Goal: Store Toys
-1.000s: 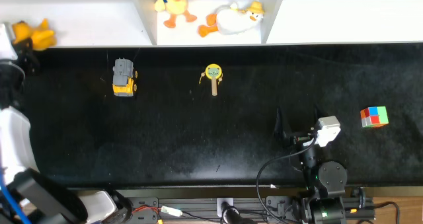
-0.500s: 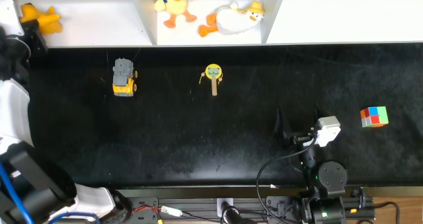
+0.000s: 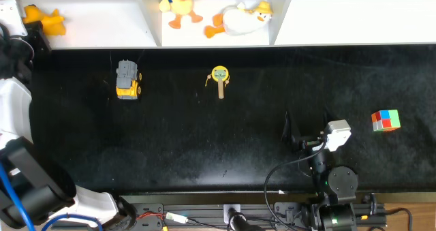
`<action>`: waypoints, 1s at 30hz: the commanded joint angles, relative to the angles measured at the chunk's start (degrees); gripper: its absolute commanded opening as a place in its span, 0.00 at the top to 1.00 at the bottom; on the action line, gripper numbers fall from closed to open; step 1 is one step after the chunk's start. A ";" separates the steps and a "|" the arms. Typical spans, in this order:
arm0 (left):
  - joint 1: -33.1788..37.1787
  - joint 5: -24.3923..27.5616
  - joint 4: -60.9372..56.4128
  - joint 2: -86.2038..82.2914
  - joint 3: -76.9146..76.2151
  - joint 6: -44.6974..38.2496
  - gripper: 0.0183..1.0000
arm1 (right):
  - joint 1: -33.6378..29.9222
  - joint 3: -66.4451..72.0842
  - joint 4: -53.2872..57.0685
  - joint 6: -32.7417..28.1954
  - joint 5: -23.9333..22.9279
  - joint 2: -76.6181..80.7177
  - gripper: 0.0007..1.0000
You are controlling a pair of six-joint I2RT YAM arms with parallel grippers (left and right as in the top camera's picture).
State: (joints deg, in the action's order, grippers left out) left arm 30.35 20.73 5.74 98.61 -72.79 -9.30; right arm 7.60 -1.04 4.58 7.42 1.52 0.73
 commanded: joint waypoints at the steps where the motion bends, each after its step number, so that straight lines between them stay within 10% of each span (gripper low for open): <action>1: -0.52 -0.50 -0.92 1.18 -1.60 0.85 0.94 | 0.28 0.76 -0.31 -0.31 0.37 -0.52 0.00; 30: -3.48 -9.99 12.81 2.47 -10.56 2.29 0.95 | 0.28 0.76 -0.31 -0.31 0.39 -0.52 0.00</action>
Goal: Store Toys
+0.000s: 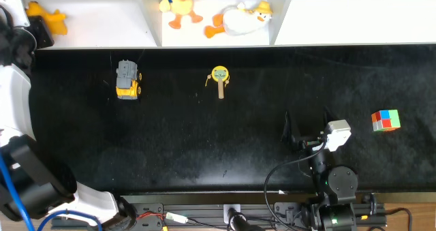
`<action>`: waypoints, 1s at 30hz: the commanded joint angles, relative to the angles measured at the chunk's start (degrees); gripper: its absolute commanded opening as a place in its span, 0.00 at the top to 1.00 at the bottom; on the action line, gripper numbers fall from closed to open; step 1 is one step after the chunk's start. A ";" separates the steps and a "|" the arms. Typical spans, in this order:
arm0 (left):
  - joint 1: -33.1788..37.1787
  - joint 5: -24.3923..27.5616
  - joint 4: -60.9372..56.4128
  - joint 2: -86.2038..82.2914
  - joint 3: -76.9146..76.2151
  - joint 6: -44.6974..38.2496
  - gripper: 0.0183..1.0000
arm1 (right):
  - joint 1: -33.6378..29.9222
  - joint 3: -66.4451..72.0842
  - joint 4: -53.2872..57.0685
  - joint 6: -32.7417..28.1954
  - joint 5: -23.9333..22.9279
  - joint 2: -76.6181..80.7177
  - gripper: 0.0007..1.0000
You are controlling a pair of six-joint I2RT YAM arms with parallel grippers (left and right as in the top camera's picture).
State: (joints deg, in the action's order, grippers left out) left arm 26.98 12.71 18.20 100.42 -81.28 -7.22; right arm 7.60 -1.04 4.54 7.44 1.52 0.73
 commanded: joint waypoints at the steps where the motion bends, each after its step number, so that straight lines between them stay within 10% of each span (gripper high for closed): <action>1: -0.11 -2.60 0.37 0.66 -2.08 0.20 0.95 | 0.28 0.76 -0.26 -0.33 0.37 -0.52 0.01; 30: -2.54 -2.12 -2.12 2.95 -2.05 -1.95 0.80 | 0.28 0.76 -0.26 -0.33 0.37 -0.52 0.00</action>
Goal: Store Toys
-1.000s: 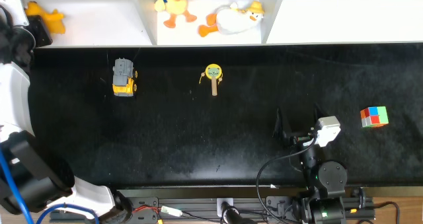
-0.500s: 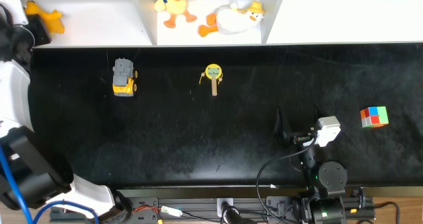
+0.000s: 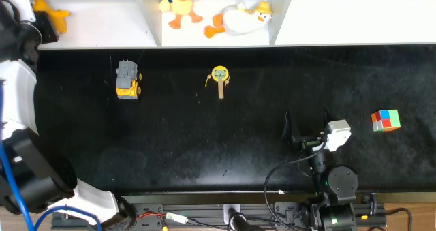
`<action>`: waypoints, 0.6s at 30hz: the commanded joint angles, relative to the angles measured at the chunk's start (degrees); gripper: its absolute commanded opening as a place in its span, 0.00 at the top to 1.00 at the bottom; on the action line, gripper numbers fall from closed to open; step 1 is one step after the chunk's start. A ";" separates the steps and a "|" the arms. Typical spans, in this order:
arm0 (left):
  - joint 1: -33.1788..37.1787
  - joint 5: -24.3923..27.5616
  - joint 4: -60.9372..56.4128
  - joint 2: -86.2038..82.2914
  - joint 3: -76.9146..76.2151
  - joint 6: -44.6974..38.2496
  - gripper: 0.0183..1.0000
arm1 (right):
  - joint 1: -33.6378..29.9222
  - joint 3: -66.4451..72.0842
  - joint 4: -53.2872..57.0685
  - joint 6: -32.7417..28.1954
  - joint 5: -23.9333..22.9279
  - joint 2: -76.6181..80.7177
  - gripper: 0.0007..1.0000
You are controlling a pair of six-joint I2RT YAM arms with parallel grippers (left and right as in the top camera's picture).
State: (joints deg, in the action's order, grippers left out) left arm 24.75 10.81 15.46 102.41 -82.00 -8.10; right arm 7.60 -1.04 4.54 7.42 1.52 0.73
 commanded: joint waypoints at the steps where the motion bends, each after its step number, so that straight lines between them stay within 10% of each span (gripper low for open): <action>1: -0.31 -0.22 0.76 0.96 -1.33 -1.07 0.75 | 0.28 0.76 -0.26 -0.31 0.37 -0.52 0.00; 18: -0.28 -0.61 0.72 0.94 -1.33 -1.03 0.00 | 0.28 0.76 -0.26 -0.31 0.37 -0.52 0.00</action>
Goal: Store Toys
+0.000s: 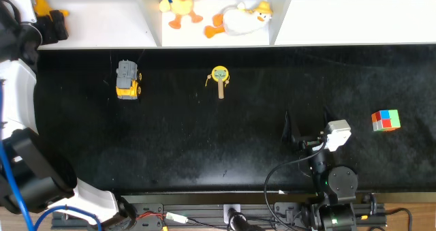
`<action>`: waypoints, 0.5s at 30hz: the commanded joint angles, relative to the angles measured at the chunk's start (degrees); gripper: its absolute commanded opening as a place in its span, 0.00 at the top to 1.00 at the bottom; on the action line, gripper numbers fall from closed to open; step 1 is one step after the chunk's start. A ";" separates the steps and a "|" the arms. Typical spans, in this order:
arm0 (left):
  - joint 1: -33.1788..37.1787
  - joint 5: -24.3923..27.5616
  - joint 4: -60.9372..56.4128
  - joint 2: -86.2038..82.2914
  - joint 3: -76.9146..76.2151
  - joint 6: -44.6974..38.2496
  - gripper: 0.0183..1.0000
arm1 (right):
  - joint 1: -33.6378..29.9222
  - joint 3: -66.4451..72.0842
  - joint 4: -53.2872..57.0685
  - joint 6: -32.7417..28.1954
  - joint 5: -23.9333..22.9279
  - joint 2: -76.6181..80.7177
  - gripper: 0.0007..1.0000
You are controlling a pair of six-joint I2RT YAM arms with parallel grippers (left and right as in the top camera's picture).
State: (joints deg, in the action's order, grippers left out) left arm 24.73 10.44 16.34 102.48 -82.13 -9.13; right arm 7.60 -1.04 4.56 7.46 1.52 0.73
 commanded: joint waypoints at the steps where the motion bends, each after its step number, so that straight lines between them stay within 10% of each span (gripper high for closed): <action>1: -0.26 -0.24 -0.13 0.83 -1.20 0.02 0.00 | 0.28 0.76 -0.28 -0.35 0.37 -0.52 0.00; 15: -0.26 -0.22 8.59 -9.42 -1.20 0.22 0.00 | 0.28 0.76 -0.28 -0.35 0.37 -0.52 0.00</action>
State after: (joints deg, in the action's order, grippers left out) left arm 24.73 10.26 23.70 98.76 -82.13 -9.13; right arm 7.60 -1.04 4.56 7.44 1.52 0.73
